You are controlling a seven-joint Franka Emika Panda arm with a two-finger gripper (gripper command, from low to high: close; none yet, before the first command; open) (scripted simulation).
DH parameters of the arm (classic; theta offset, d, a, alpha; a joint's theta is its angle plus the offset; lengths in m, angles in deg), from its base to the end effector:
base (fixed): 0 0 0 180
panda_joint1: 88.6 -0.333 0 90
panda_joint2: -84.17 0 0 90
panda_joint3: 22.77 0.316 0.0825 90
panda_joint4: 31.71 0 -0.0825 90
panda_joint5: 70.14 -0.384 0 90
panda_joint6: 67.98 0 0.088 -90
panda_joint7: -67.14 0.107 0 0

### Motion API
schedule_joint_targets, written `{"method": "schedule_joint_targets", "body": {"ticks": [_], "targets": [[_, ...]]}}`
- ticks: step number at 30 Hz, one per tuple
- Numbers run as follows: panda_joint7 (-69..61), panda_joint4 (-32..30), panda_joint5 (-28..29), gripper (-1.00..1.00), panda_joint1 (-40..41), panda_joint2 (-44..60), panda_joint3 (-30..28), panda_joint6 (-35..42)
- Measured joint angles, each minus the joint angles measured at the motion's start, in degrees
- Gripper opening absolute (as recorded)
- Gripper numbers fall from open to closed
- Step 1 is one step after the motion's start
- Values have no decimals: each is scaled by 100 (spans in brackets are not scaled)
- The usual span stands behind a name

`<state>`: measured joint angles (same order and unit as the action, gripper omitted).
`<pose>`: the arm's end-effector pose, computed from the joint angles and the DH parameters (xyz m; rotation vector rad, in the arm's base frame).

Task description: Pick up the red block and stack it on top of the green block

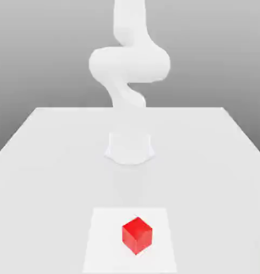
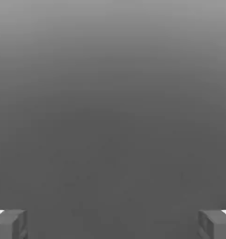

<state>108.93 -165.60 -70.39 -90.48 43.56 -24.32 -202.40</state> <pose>0.3818 -0.0011 0.6642 -2.5333 0.9617 -0.9368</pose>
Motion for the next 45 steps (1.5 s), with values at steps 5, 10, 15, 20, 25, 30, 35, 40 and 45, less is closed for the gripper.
{"method": "schedule_joint_targets", "body": {"ticks": [5,10,15,20,25,30,35,40,45], "targets": [[-850,-432,-78,0,-357,1074,-297,-539],[-1693,-850,-181,0,-650,2116,-530,-1062],[-2539,-1268,-289,0,-822,3157,-635,-1583],[-3279,-1687,-249,0,-879,4187,-628,-2107],[-3652,-1745,-361,0,-736,5212,-455,-2850],[-3785,-1669,-527,-100,-581,5758,-264,-3306],[-3775,-1670,-514,-100,-575,5752,-260,-3294],[-3541,-1808,-197,-100,-658,4847,-412,-2533],[-3871,-1080,35,-100,-1011,4947,-12,-1910]]}}
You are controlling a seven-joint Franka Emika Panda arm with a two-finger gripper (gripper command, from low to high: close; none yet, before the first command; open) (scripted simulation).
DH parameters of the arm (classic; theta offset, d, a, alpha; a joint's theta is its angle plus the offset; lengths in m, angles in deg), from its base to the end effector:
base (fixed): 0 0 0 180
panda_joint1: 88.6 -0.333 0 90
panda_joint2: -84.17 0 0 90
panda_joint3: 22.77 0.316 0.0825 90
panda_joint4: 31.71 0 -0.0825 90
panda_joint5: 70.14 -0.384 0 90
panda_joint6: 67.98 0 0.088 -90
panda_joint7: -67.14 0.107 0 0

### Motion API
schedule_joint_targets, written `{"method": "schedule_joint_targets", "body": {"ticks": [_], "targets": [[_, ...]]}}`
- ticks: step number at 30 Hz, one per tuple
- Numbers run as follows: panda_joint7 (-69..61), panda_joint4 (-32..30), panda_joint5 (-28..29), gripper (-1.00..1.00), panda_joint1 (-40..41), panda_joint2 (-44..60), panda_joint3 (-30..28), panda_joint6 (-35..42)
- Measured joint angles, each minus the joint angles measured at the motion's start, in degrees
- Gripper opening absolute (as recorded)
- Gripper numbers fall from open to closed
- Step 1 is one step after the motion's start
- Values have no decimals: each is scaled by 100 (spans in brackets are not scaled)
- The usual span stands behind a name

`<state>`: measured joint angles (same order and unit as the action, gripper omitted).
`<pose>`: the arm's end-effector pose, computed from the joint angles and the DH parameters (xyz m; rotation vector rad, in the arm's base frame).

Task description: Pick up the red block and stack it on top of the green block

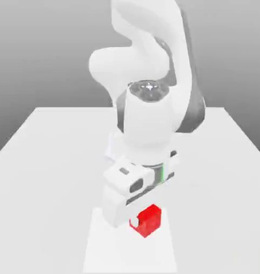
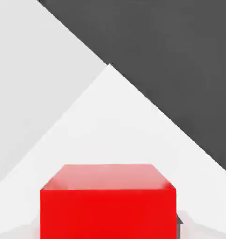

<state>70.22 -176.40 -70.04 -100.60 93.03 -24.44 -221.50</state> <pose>0.4556 0.0827 0.2185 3.1298 0.2013 0.0002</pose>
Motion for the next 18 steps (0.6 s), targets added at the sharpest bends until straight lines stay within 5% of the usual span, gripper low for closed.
{"method": "schedule_joint_targets", "body": {"ticks": [11,14,15,18], "targets": [[-1083,2260,577,-100,-1177,1137,1216,1175],[-1066,2451,765,-100,-1349,1684,1201,835],[-1036,2474,819,100,-1389,1866,1162,677],[-1036,2474,819,100,-1389,1866,1162,677]]}}
